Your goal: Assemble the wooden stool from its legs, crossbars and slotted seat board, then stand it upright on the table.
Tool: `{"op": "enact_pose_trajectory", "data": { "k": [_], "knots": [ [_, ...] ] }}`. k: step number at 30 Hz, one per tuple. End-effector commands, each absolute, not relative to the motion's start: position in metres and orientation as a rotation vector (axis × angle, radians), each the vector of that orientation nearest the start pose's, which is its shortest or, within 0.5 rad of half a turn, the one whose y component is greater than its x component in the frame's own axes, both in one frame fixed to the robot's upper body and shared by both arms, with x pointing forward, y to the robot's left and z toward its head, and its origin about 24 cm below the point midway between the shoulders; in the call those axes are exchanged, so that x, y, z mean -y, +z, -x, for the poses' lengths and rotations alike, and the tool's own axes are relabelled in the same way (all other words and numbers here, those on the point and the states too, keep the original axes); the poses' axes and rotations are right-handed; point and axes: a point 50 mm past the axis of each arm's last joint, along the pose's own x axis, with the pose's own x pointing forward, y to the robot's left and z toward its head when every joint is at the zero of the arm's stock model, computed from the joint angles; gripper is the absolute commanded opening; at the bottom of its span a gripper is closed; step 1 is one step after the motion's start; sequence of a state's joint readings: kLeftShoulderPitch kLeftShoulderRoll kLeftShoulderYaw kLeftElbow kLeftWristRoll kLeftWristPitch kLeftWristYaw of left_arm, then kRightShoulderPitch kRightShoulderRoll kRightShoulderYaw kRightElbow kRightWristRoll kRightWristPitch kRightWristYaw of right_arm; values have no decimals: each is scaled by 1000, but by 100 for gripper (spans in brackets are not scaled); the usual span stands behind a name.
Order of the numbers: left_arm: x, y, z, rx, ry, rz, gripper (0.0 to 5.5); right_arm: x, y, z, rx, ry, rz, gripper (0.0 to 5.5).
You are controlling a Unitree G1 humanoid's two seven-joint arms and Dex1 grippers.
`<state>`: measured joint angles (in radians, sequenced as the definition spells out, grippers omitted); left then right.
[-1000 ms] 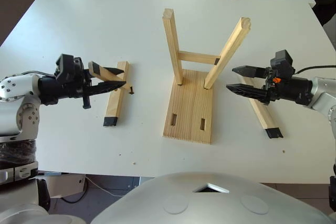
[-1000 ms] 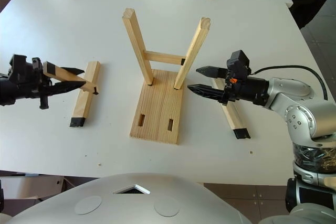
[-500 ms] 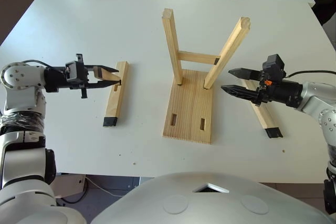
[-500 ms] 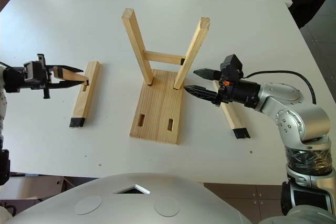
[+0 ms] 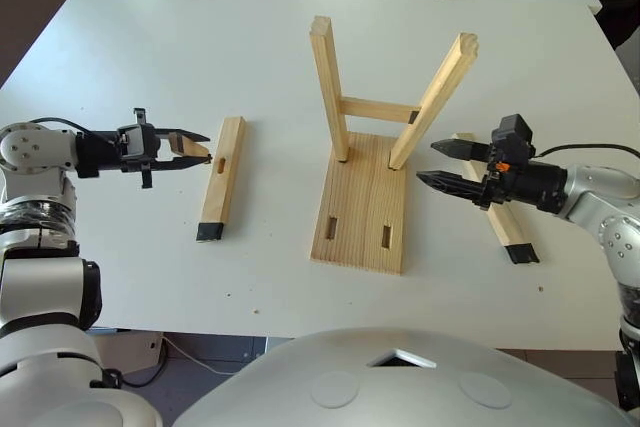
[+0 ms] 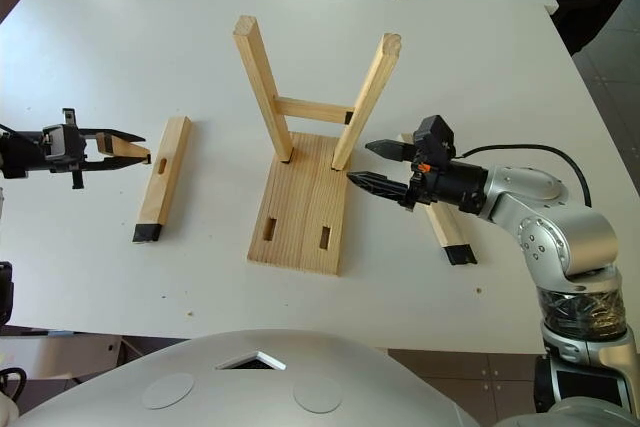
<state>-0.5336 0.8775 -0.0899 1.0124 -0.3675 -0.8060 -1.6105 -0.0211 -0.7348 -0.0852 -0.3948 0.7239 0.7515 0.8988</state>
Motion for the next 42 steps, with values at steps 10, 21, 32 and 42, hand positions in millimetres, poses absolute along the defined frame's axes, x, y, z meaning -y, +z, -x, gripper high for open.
{"op": "enact_pose_trajectory", "data": {
  "k": [10, 21, 32, 42],
  "knots": [
    [-314, 93, -257, -55, -1226, -604, 131, 201, 123, -217, -414, 1094, -20, 373],
    [-314, 88, -249, -90, -1247, -566, 131, 202, 124, -218, -418, 1093, -6, 373],
    [-317, 87, -246, -152, -1250, -460, 131, 200, 120, -213, -415, 1070, -13, 373],
    [-309, 70, -231, -290, -1327, -355, 131, 200, 118, -214, -421, 1076, 0, 373]
  ]
}}
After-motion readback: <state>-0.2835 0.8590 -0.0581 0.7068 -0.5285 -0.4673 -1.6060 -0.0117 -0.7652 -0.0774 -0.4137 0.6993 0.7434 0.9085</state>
